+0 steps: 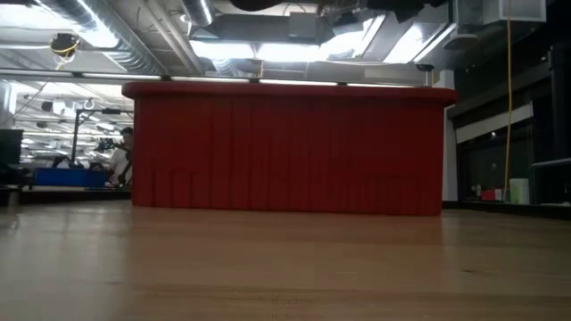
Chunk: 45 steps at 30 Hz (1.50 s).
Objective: Pick and place slides into bin
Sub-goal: Put the black slide into the red container
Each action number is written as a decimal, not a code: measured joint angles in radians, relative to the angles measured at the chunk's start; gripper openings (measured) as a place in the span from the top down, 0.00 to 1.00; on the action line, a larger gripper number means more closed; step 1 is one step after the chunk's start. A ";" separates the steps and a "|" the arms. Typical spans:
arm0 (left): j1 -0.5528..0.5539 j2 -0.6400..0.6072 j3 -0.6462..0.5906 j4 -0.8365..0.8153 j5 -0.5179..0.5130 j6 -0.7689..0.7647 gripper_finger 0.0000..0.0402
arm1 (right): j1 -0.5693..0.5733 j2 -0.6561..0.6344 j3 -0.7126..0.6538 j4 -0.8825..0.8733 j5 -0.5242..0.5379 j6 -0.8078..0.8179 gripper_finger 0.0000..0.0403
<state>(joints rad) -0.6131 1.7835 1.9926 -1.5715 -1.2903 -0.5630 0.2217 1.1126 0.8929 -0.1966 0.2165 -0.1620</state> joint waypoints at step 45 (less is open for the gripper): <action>0.969 -0.649 -0.695 1.101 0.675 1.202 0.99 | -0.367 0.000 0.001 0.447 -0.132 -0.233 0.98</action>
<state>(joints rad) 0.3557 1.1346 1.2980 -0.4708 -0.6156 0.6395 -0.1457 1.1126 0.8940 0.2500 0.0841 -0.3954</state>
